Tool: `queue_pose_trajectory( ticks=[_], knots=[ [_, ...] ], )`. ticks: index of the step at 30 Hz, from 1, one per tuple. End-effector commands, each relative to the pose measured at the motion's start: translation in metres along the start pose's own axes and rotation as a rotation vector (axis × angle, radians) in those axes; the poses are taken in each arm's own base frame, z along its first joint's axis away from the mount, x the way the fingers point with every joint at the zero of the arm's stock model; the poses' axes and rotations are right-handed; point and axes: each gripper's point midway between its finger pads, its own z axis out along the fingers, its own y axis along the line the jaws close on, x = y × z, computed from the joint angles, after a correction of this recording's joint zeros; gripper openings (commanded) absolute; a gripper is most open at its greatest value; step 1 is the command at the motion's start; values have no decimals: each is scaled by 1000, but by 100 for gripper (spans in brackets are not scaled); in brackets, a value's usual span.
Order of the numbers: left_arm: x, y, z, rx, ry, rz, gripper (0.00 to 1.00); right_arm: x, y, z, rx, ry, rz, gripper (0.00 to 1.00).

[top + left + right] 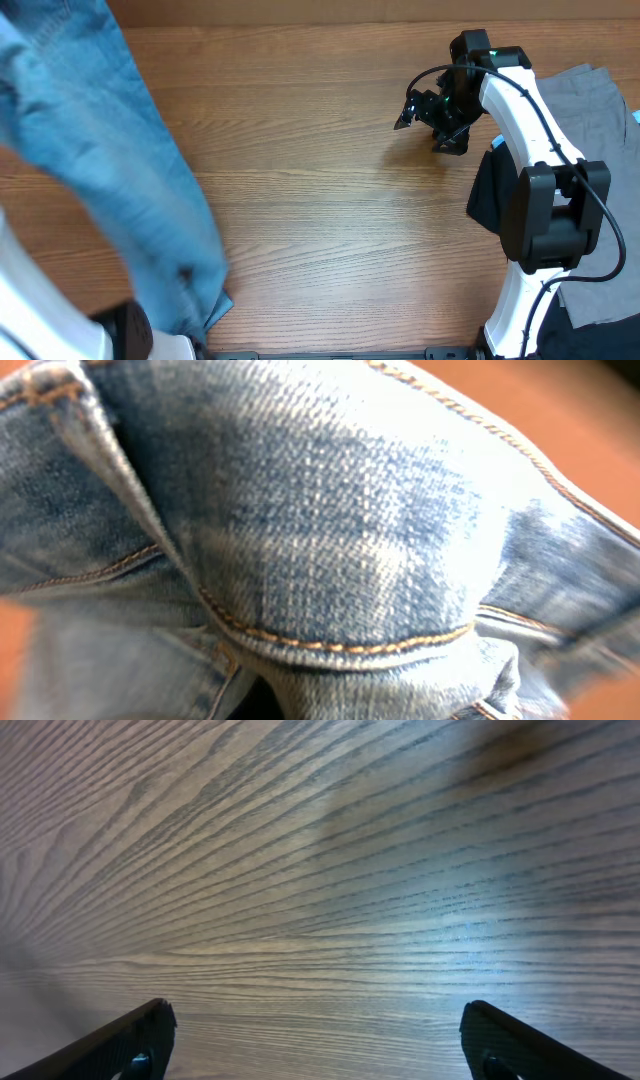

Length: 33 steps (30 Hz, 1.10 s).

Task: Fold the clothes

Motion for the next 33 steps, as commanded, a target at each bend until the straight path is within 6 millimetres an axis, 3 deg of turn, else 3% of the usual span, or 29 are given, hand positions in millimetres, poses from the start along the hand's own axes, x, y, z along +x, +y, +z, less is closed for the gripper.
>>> queue_pose_trajectory(
  ticks=[1,8,10,15,18,20,26,29,33],
  knots=[
    [-9,30,-2,-178,-70,2,6,-3,8,-8,-18,-24,-51,98],
    [51,109,60,-520,100,84,5,-1,11,-7,-19,-23,-58,100],
    [69,130,76,-582,155,72,10,3,15,-5,-16,-13,-68,100],
    [135,196,115,-779,347,43,41,17,34,5,-12,8,-123,100],
    [185,233,128,-882,509,22,94,28,51,15,-15,14,-177,100],
    [217,252,135,-913,623,10,100,35,63,22,-18,17,-215,100],
    [304,275,143,-916,936,-78,100,53,92,34,-33,14,-287,100],
    [327,276,141,-915,1023,-54,100,59,98,37,-34,21,-290,100],
    [337,272,141,-900,1060,-13,100,71,109,38,-86,64,-323,100]
  ],
)
